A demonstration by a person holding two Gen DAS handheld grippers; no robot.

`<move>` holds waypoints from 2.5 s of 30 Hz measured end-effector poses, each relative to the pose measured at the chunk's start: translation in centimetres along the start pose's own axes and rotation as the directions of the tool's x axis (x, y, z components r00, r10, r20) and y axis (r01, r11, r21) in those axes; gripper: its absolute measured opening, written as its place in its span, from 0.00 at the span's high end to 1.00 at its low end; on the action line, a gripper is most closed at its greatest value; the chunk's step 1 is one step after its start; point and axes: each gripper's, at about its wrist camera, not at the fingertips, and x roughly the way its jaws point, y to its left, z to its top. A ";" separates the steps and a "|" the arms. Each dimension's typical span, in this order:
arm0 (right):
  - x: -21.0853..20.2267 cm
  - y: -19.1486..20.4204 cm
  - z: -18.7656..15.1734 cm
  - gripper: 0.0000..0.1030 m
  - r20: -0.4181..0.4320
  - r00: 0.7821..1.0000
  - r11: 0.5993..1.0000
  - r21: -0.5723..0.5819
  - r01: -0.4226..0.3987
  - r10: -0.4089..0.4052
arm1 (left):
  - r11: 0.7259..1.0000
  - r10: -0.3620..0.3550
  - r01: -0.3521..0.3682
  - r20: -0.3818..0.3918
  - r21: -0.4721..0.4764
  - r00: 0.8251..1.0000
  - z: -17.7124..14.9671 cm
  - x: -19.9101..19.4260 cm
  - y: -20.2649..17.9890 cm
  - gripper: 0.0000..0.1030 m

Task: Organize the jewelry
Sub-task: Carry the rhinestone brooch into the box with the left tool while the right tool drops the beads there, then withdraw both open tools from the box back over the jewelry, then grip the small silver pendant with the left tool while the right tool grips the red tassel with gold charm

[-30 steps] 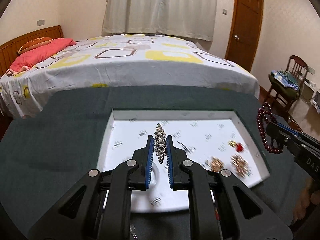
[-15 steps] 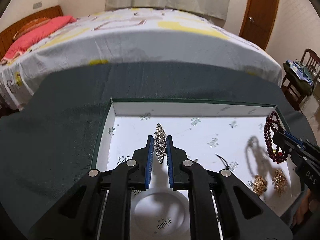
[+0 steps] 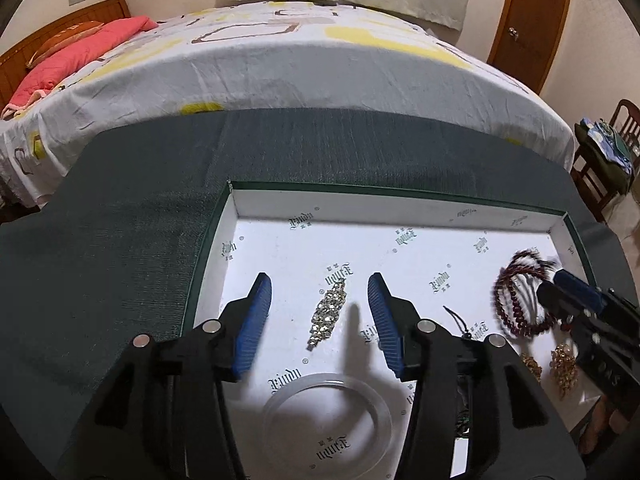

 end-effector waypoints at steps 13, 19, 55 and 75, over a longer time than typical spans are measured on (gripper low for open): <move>-7.0 1.2 -2.5 0.53 0.167 0.986 1.000 0.007 -0.022 0.020 | 1.000 0.009 -0.009 0.186 -0.005 0.983 -2.5 -7.3 0.6 0.36; -9.9 2.3 -5.6 0.53 0.173 0.984 0.999 0.006 -0.044 0.042 | 0.998 0.065 -0.066 0.246 -0.006 0.967 -6.2 -11.3 1.2 0.35; -8.5 5.6 -12.4 0.91 -0.029 0.998 0.994 -0.088 -0.064 0.061 | 0.990 0.131 -0.123 0.127 -0.069 0.983 -16.5 -13.6 2.7 0.35; -10.2 2.2 -12.7 0.91 0.003 0.996 0.996 -0.011 -0.089 0.089 | 0.996 0.072 -0.070 0.040 -0.058 0.997 -16.5 -10.0 1.0 0.72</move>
